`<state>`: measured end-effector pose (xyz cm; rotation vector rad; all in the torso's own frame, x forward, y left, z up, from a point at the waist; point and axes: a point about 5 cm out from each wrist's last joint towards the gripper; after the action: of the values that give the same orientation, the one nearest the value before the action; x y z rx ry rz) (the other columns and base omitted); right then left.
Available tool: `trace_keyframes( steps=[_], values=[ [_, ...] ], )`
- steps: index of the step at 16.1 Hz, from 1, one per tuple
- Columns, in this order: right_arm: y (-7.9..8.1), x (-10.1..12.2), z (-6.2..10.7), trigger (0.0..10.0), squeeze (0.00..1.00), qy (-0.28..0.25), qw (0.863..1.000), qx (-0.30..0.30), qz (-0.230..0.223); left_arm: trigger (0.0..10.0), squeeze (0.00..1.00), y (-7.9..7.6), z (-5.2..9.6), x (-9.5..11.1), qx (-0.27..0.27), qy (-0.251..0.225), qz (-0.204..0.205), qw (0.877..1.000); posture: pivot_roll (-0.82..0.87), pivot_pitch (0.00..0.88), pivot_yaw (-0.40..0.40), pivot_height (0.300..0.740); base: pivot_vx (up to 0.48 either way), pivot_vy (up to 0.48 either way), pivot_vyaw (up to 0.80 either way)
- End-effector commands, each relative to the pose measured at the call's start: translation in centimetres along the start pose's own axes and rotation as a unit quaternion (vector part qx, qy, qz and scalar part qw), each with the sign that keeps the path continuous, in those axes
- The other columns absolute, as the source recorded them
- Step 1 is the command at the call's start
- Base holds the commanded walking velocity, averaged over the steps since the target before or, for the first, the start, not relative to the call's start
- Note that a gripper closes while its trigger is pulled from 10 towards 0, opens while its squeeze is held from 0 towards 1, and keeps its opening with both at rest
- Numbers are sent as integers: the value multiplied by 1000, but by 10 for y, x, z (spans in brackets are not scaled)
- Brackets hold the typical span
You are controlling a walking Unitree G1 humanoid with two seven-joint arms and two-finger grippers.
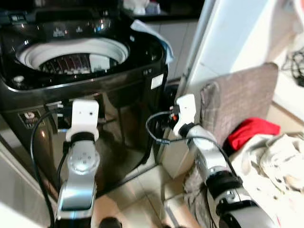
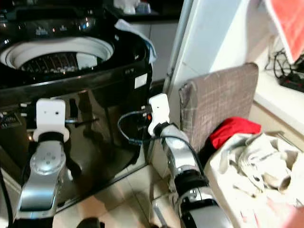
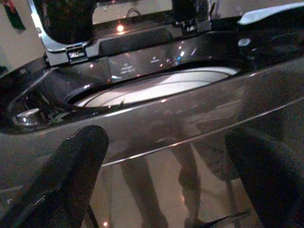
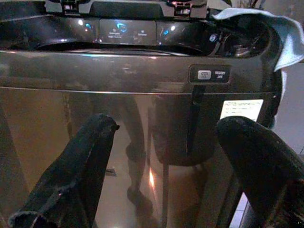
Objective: Clothes washing
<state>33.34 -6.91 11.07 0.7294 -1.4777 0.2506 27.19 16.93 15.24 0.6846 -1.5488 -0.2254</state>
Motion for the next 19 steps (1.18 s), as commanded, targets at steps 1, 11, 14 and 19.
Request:
trace_keyframes(
  steps=[1,11,14,19],
  values=[
    [-6,1,5,10000,0,-4,1000,-11,-9,10000,0,-5,-1,7,-7,-11,11,1000,129,36,-77,740,0,0,0],
    [-16,18,7,10000,0,-33,996,-43,78,10000,0,-9,-2,9,-22,-33,16,999,120,39,-76,740,0,0,-151],
    [-23,28,8,10000,0,-56,991,-67,97,10000,0,-9,-3,6,-30,-35,18,999,117,32,-73,740,0,0,-750],
    [-6,65,5,10000,0,-148,969,-39,192,10000,0,-19,-2,-1,-46,-21,46,998,101,15,-70,740,0,0,-765]
  ],
)
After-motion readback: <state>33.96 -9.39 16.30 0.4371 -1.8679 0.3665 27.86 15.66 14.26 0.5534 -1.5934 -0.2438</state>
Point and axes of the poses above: a point about 5 cm out from each wrist's last joint towards the gripper, its own z axis pointing back from the gripper into the wrist, its own x axis along the axis of the wrist's last joint, y = z × x, and after that the axes turned 14 degrees about -z, right-handed
